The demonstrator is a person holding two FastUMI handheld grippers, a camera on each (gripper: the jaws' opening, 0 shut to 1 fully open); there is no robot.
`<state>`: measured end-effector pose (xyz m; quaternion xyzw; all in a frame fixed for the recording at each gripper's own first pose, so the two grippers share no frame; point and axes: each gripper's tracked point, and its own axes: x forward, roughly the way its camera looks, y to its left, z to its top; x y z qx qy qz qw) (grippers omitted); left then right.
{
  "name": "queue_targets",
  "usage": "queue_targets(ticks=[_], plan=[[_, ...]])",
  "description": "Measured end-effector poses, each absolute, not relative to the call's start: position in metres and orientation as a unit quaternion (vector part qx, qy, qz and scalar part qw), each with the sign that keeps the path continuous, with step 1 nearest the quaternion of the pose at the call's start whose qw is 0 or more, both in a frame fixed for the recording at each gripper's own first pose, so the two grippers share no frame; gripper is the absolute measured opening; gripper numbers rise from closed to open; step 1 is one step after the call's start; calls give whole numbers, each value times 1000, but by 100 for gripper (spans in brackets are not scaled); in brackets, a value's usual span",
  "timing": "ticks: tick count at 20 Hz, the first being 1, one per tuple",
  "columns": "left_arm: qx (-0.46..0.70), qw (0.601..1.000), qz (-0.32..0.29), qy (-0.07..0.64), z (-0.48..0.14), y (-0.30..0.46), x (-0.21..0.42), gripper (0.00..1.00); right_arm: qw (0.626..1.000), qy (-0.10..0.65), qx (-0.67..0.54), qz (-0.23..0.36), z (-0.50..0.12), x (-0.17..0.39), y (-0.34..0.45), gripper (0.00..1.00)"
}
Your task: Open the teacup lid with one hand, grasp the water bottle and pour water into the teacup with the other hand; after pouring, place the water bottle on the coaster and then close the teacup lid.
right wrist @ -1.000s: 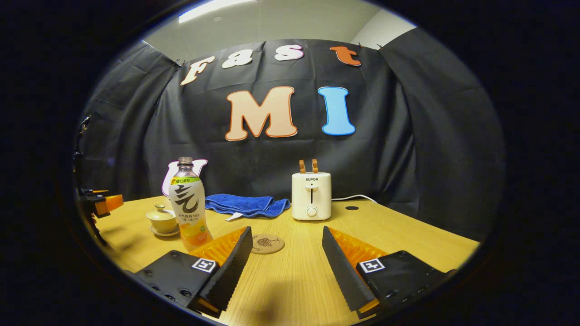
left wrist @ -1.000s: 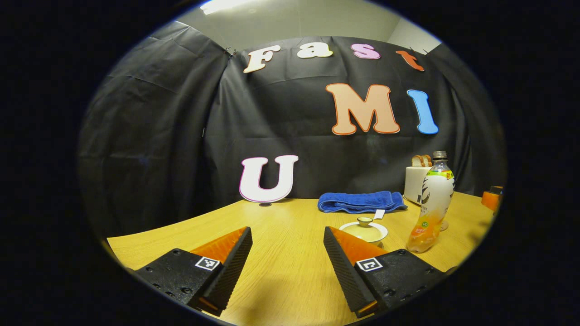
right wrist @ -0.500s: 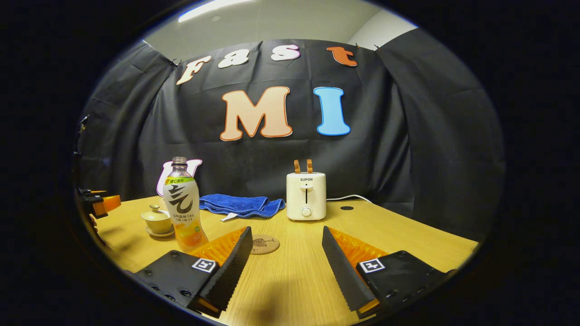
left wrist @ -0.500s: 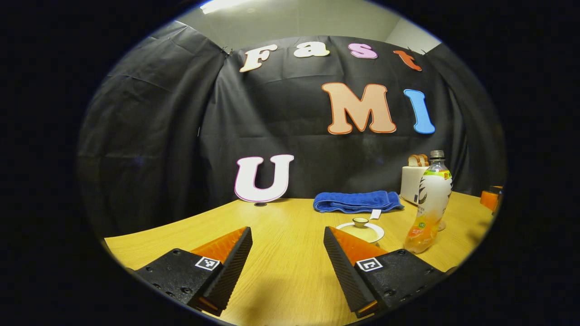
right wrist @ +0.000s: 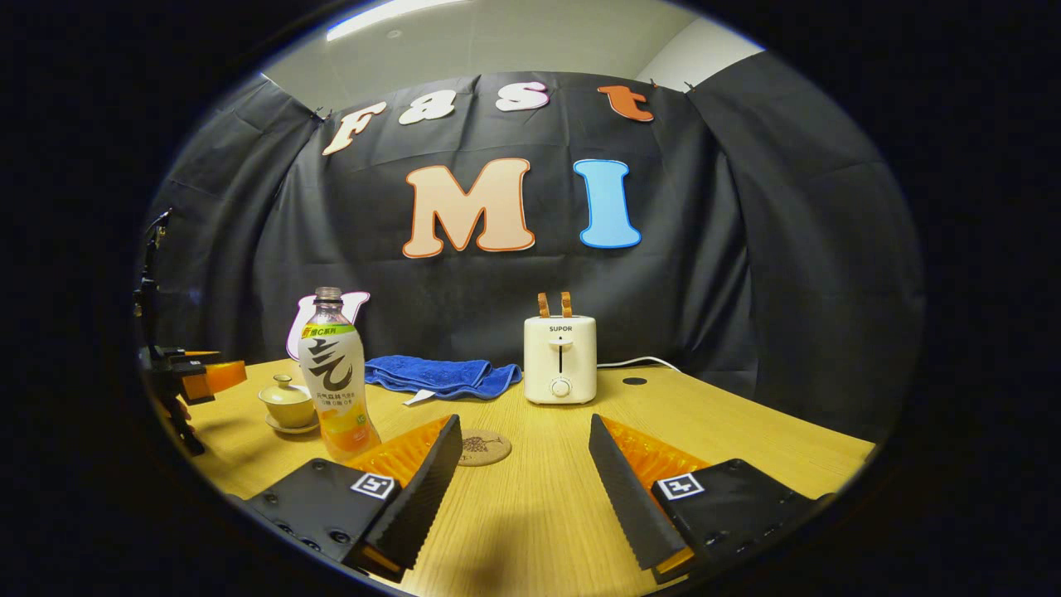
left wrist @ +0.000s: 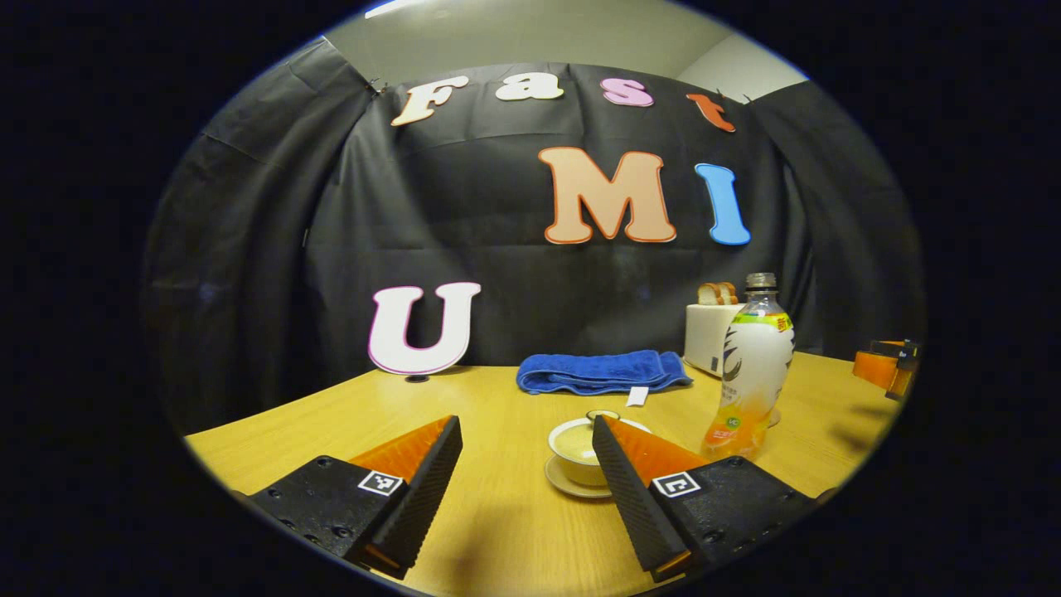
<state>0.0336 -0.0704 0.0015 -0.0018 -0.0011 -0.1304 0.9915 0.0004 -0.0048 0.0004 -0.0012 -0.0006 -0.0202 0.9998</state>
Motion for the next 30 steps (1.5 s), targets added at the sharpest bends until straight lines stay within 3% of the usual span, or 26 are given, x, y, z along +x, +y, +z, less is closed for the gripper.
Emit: queue_targets(ticks=[4,12,17,22,26,29,30], plan=[[-2,981,-193,-3,1,-100,42,92,1000,-1,-1,-20,0,1,-5,98],[13,967,-251,31,-10,-134,66,90,1000,-1,-1,-20,0,1,-5,98],[19,964,-259,59,-19,-141,80,88,1000,-1,-1,-20,0,0,-5,94],[34,964,-254,66,-22,-142,87,84,1000,-1,-1,-20,0,1,-5,98],[40,966,-245,72,-25,-140,91,59,1000,-1,-1,-19,0,0,-5,94],[37,969,-234,69,-22,-136,93,49,1000,-1,-1,-19,-1,0,-4,100],[32,970,-232,67,-22,-135,93,39,1000,-1,-1,-18,0,0,-4,98]])
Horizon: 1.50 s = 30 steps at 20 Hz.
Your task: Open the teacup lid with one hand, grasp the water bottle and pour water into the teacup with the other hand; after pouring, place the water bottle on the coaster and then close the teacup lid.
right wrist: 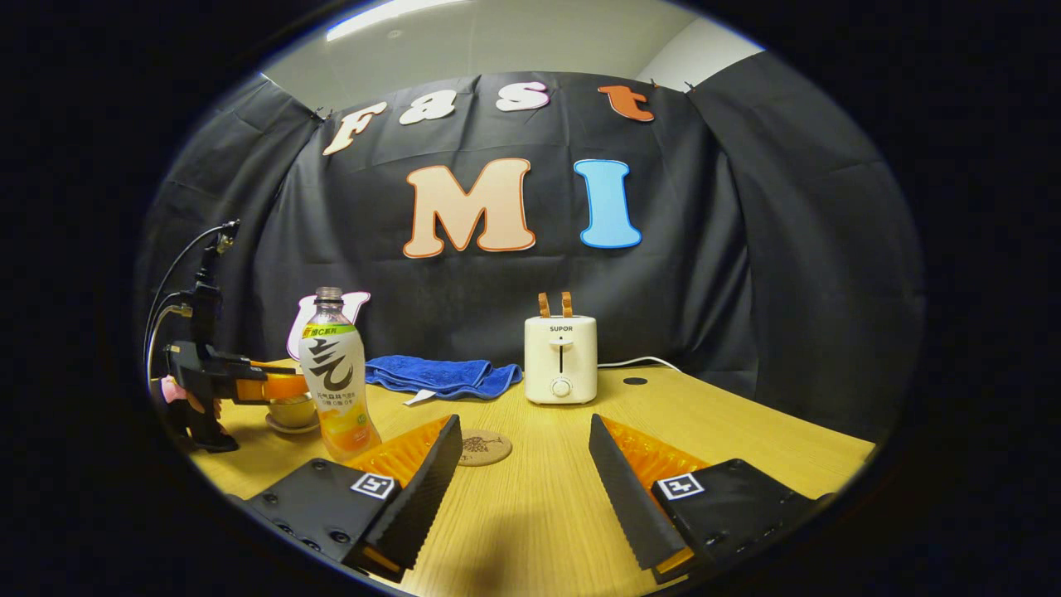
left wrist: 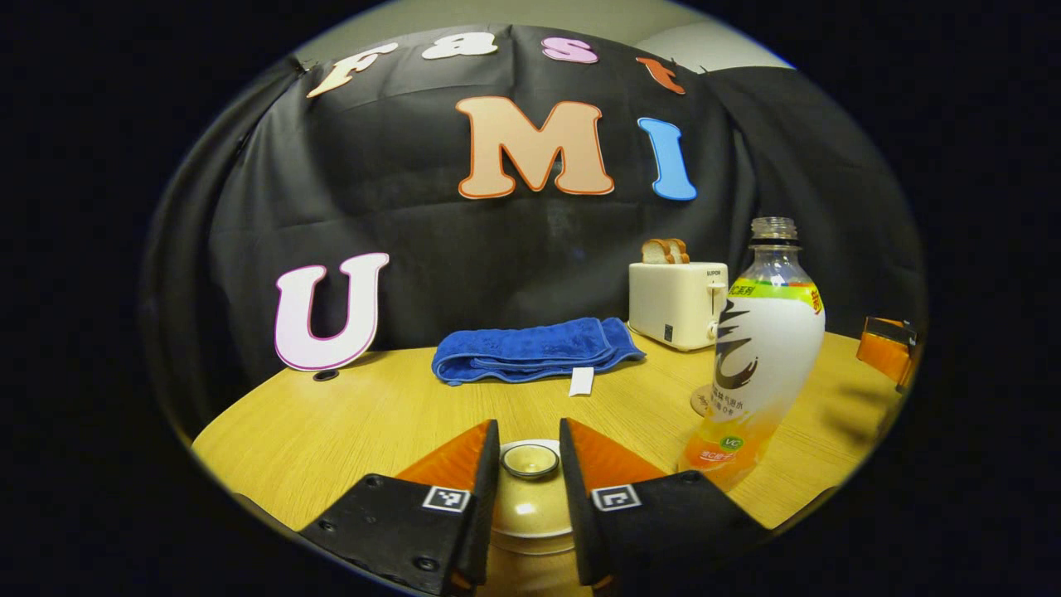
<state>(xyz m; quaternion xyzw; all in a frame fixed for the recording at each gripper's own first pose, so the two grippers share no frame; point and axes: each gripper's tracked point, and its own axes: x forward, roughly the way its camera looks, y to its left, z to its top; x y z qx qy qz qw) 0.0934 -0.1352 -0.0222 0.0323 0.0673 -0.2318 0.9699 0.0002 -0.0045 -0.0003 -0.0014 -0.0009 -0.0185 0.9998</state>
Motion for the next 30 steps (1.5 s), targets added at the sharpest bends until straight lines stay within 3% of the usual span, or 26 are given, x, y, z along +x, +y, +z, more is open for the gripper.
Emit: queue_targets(ticks=[2,10,17,20,22,23,24,25,28,29,30], plan=[[26,971,-231,63,-20,-133,92,30,1000,-1,-1,-18,0,0,-4,98],[0,977,-209,33,-10,-111,82,30,1000,-1,-1,-17,-1,0,-4,98],[-3,989,-146,-2,1,-47,55,30,1000,1,0,17,-2,-1,5,95],[-2,993,-118,-4,1,-23,45,30,998,4,2,60,-1,3,30,98],[0,995,-96,-3,2,-9,42,30,994,8,4,110,-1,4,56,94],[0,996,-90,-4,2,-5,41,30,991,9,5,132,-2,3,68,100],[-1,996,-89,-4,2,-3,39,30,989,10,5,150,-3,2,81,94],[0,996,-88,-4,2,-2,38,30,986,15,6,167,-7,1,93,98],[0,997,-72,-4,1,10,35,30,979,34,3,200,-14,8,128,100],[0,998,-68,-3,2,13,34,30,978,39,1,205,-17,12,137,94],[-1,998,-64,-5,2,15,33,30,977,43,0,209,-17,16,148,98]])
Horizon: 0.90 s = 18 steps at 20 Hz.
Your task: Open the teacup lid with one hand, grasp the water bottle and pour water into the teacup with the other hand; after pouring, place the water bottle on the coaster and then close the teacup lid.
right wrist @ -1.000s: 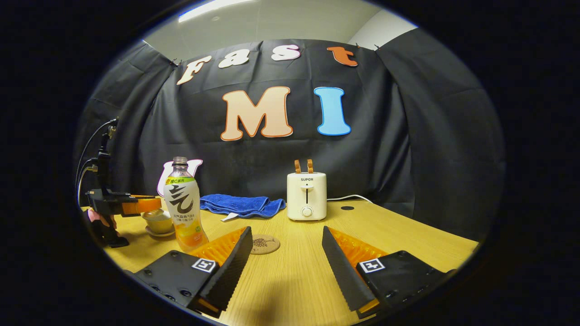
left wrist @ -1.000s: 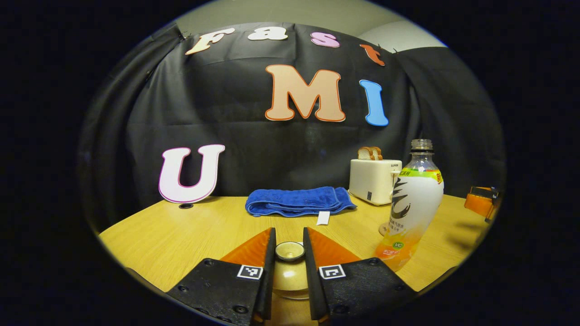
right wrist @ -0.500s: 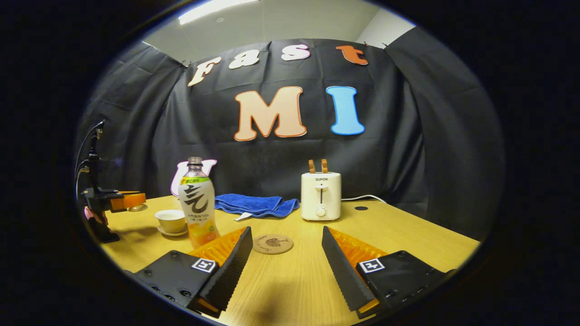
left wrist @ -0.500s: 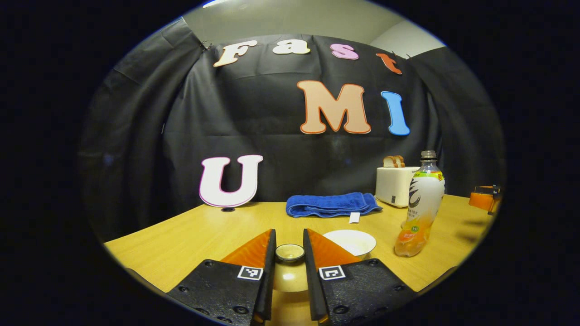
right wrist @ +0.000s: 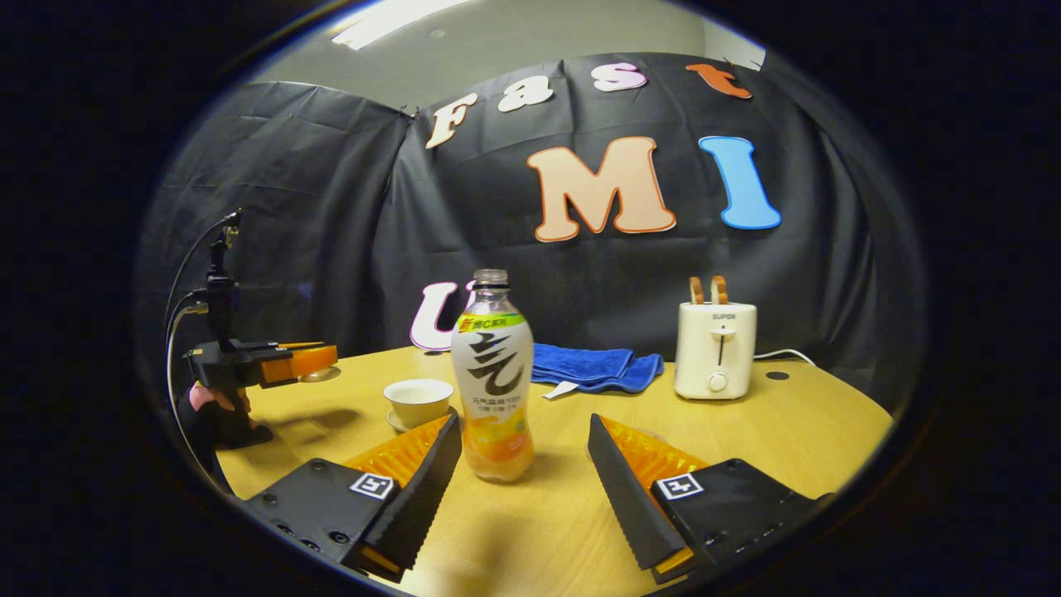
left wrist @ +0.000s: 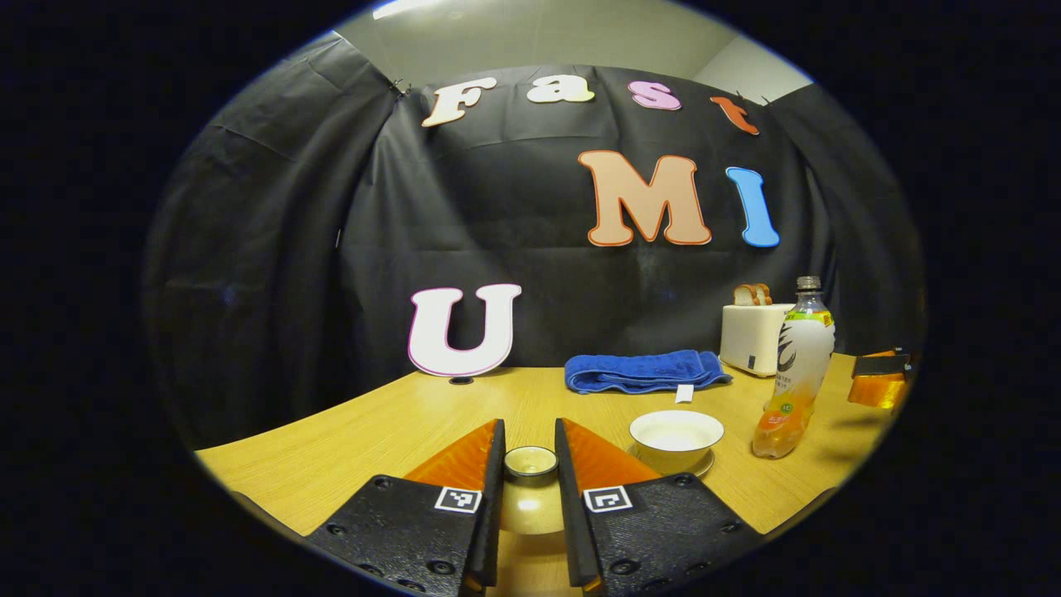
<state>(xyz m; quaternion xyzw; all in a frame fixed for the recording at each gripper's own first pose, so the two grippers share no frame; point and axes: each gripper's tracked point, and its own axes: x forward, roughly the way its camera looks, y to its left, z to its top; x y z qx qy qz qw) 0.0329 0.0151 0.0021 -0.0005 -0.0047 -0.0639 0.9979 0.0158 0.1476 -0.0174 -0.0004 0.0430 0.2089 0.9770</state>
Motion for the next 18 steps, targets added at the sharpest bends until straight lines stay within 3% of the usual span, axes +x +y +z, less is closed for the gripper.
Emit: queue_targets(ticks=[1,5,6,12,13,14,18], plan=[[0,998,-59,-4,1,19,32,30,976,48,-1,210,-19,21,156,94],[-1,998,-57,-3,2,20,31,28,977,72,-8,199,-29,42,178,98],[-1,998,-58,-3,1,19,31,28,978,76,-8,193,-31,47,181,94],[-1,998,-59,-2,1,19,32,28,980,86,-11,179,-35,73,196,98],[-1,998,-59,-2,1,19,31,28,980,90,-13,178,-37,74,199,94],[-1,998,-59,-3,1,18,31,28,980,92,-16,176,-37,77,200,98],[-1,998,-59,-2,2,19,31,28,982,95,-24,161,-38,77,196,72]])
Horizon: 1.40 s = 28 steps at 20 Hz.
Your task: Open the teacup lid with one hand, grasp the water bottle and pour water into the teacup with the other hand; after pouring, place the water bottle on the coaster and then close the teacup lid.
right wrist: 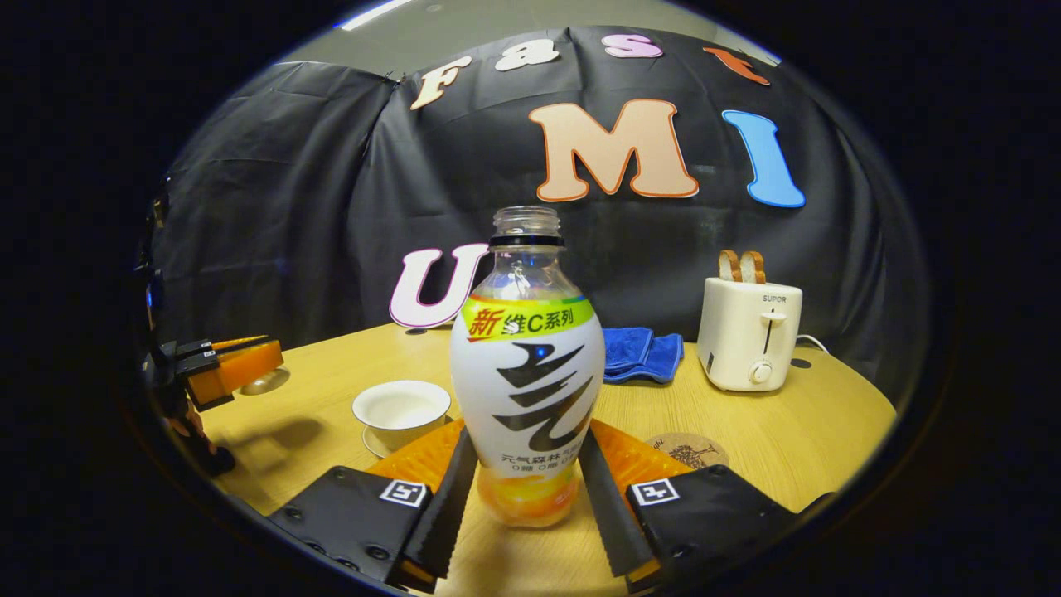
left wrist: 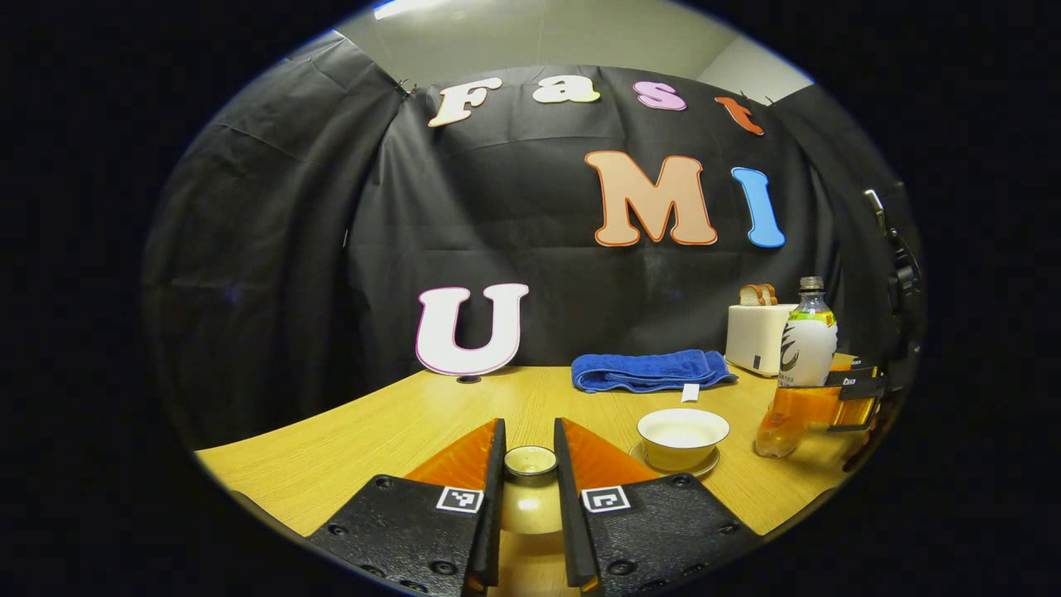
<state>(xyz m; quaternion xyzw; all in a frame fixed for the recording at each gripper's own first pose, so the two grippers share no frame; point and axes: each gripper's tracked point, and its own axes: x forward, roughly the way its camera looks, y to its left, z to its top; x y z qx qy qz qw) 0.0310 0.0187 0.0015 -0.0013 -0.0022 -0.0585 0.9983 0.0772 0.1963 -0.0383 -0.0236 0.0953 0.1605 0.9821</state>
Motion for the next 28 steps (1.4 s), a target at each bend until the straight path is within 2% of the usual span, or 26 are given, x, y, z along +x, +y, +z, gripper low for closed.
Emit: queue_targets(ticks=[1,6,11,14,18,21,26,28], plan=[[-1,998,-58,-2,2,19,31,28,983,94,-28,156,-39,78,195,66],[-1,998,-59,-2,0,19,32,28,982,99,-119,110,-28,78,173,66],[-2,998,-59,-2,1,18,33,28,950,24,-307,53,25,91,156,66],[-2,998,-60,-2,0,18,33,28,906,-9,-421,32,46,96,158,66],[-2,998,-61,-2,-1,18,33,28,834,-30,-550,17,44,106,163,66],[-2,998,-61,-2,0,17,34,28,794,-36,-607,9,30,112,167,65],[-2,998,-61,-2,-1,18,33,28,701,-61,-710,1,14,116,180,66],[-2,998,-61,-3,-1,18,33,28,674,-81,-734,0,24,112,187,66]])
